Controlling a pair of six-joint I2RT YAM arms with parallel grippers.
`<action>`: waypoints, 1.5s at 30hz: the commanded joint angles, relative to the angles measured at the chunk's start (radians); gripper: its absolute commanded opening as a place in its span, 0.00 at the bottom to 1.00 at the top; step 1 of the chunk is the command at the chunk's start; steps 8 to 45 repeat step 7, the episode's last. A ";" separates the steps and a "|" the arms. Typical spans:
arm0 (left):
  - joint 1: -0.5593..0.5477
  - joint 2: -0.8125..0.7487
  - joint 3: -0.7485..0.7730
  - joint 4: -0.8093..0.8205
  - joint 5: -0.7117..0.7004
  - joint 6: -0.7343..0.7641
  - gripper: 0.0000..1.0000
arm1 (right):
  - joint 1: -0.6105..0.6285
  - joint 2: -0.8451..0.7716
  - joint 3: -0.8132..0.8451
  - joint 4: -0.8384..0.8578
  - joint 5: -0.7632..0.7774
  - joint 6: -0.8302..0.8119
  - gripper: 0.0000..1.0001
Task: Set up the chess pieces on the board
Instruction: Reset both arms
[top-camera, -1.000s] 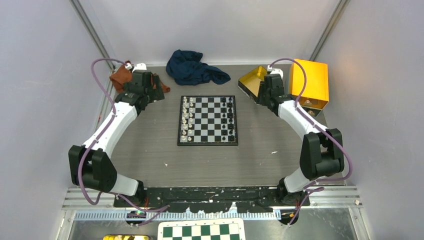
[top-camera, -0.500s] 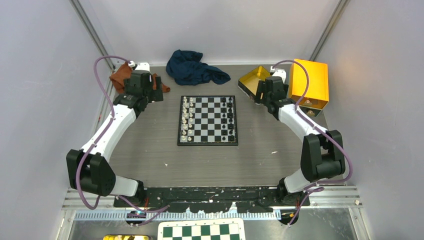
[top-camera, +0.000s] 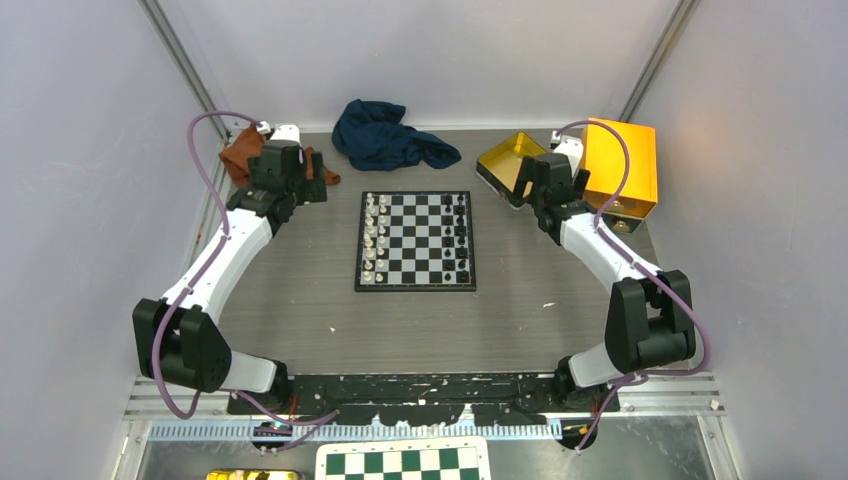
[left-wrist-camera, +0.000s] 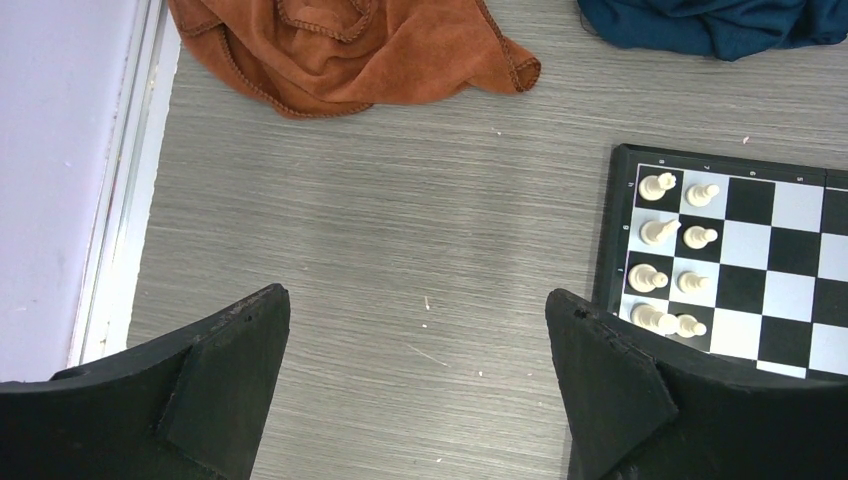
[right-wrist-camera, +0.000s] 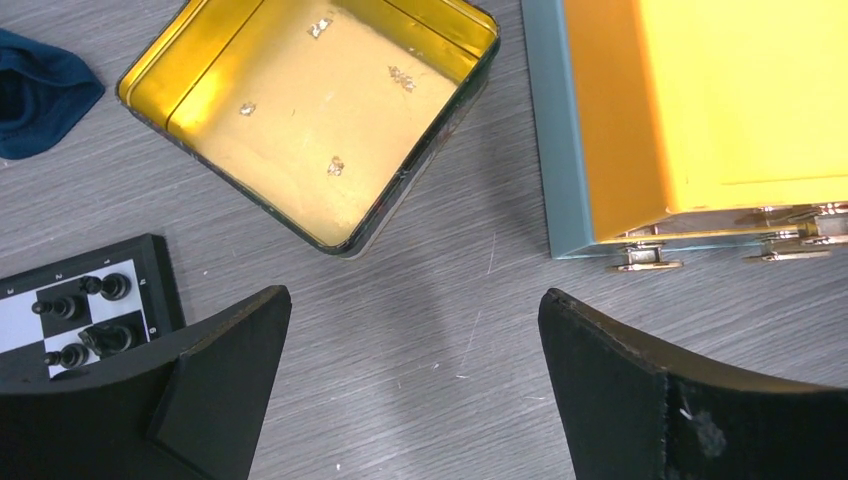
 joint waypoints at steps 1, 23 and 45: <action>0.000 -0.022 0.007 0.056 -0.005 0.006 1.00 | 0.010 -0.045 0.010 0.055 0.071 0.028 1.00; -0.001 -0.014 0.006 0.060 -0.003 -0.001 1.00 | 0.069 -0.024 0.042 0.038 0.202 -0.008 1.00; -0.001 -0.014 0.006 0.060 -0.003 -0.001 1.00 | 0.069 -0.024 0.042 0.038 0.202 -0.008 1.00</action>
